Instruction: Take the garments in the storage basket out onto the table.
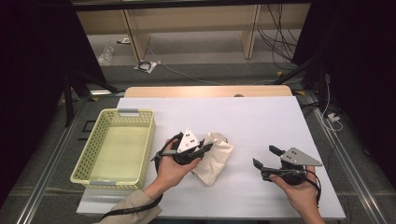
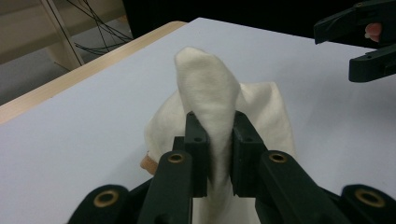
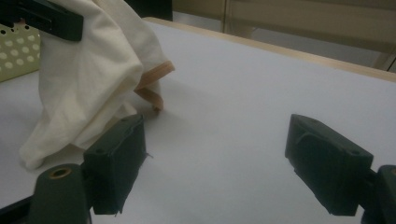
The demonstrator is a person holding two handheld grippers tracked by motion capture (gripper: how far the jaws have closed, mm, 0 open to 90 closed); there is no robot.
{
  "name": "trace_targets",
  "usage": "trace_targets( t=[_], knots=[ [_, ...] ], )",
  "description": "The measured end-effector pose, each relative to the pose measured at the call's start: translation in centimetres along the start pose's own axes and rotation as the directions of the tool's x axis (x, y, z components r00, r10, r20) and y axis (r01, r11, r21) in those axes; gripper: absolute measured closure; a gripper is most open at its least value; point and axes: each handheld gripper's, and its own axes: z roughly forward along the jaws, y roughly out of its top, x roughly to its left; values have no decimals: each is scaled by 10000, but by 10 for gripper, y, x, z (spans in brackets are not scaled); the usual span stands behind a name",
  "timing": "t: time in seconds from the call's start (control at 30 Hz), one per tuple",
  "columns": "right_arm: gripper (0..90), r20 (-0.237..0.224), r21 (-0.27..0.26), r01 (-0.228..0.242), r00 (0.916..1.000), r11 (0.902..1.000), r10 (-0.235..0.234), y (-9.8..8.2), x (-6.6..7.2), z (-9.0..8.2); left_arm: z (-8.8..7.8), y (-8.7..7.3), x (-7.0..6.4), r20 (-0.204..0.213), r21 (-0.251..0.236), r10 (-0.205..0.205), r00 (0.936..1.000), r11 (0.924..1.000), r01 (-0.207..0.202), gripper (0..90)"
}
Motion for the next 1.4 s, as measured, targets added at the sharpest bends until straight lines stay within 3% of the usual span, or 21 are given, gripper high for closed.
trace_targets(
  t=[0.67,0.83,1.13,1.4],
  knots=[
    [211,-45,-31,-25,10000,10000,25,-1,0,1,14,-2,-1,-96,343,26,10000,9994,-23,727],
    [209,-50,-13,-29,10000,10000,29,-1,0,1,18,-2,1,-84,611,-65,9999,9981,70,636],
    [206,-66,0,-37,10000,10000,37,-1,0,1,11,0,5,-158,452,-426,9990,9980,433,476],
    [206,-61,40,-21,10000,10000,21,0,1,1,-16,1,15,-313,379,-1093,9935,9932,1105,266]
  ],
)
